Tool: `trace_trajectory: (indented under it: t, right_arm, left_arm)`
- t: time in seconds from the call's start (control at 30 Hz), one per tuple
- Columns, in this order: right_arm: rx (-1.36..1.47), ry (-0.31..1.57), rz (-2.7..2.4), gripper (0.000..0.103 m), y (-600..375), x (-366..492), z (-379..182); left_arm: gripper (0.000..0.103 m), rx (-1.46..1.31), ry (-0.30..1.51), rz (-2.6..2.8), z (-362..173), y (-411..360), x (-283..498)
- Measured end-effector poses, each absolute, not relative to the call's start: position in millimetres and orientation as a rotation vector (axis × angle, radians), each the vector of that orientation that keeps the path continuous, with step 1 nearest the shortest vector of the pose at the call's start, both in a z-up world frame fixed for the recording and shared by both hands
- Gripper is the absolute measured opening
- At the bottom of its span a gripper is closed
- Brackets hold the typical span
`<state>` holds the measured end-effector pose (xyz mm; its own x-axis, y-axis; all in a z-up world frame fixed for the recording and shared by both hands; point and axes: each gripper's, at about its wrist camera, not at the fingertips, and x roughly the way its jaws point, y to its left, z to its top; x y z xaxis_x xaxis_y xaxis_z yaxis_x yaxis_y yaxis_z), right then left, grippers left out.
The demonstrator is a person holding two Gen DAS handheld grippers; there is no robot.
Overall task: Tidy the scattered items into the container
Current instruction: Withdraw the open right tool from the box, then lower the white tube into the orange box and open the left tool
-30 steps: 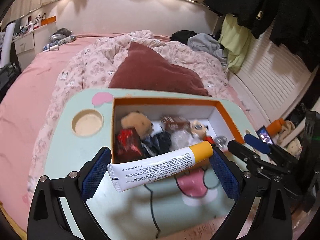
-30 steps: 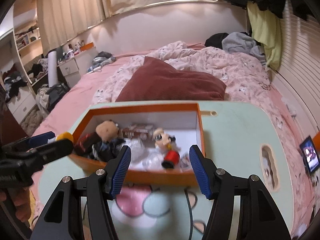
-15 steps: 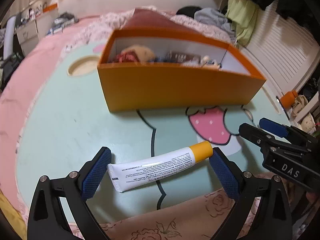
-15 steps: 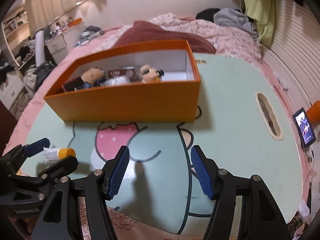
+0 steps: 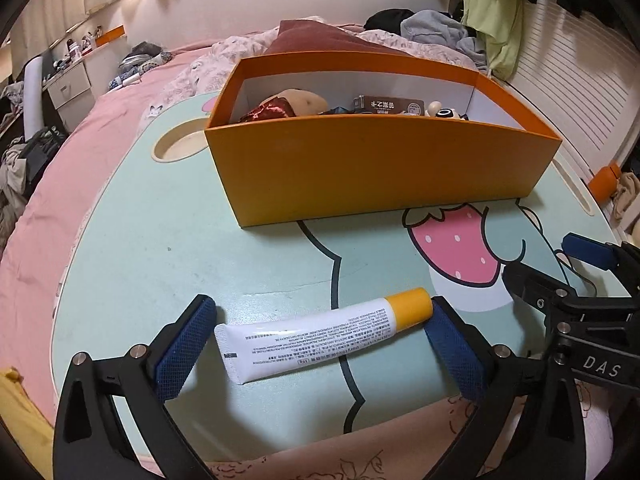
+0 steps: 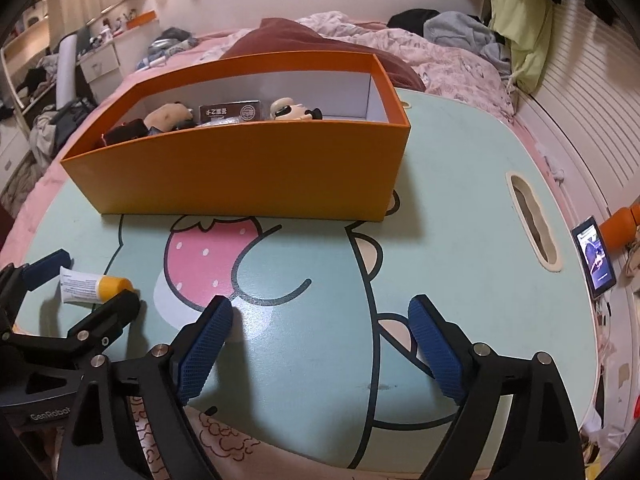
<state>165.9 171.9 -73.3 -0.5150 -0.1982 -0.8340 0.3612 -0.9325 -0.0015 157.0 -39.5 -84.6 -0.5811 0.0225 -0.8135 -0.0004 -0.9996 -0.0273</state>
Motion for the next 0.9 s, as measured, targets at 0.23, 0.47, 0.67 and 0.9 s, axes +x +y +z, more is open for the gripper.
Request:
trace_trajectory:
  t: [0.23,0.47,0.67,0.9]
  right_arm:
    - [1.326,0.257,-2.452,0.096,169,169,-73]
    - [1.324,0.260,-2.450,0.097,168,171,-73]
    - [1.321,0.260,-2.449,0.097,167,173,-73]
    - [1.321,0.261,-2.449,0.097,166,173,-73]
  left_arm:
    - [0.097,-1.260,-0.171,2.781,-63,-50,167]
    - [0.097,-1.112,-0.277,2.765,10,-65,137]
    - [0.098,-1.234,-0.267,2.733,18,-56,66]
    - [0.098,-1.443,-0.199,2.656,-12,-45,45]
